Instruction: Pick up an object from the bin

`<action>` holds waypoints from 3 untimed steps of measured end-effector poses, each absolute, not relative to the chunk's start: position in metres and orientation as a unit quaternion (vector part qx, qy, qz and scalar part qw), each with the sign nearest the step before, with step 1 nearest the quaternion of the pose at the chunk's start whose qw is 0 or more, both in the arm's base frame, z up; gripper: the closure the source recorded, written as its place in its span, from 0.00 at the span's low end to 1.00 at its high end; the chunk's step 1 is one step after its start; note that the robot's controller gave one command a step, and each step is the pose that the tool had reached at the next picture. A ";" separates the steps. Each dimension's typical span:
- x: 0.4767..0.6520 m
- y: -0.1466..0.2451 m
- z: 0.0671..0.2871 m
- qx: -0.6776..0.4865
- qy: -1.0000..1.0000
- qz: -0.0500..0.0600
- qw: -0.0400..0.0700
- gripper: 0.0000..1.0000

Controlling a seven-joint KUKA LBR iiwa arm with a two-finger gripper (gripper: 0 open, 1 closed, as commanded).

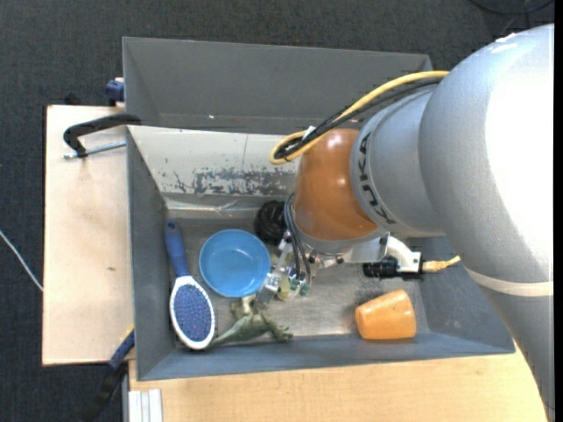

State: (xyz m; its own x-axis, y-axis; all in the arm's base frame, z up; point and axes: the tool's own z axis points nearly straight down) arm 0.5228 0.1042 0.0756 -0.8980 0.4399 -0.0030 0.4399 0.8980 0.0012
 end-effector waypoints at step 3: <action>0.527 0.110 0.187 0.222 0.975 0.003 0.006 1.00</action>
Offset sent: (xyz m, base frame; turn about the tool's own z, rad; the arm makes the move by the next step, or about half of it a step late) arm 0.0000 0.0000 0.0000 0.0000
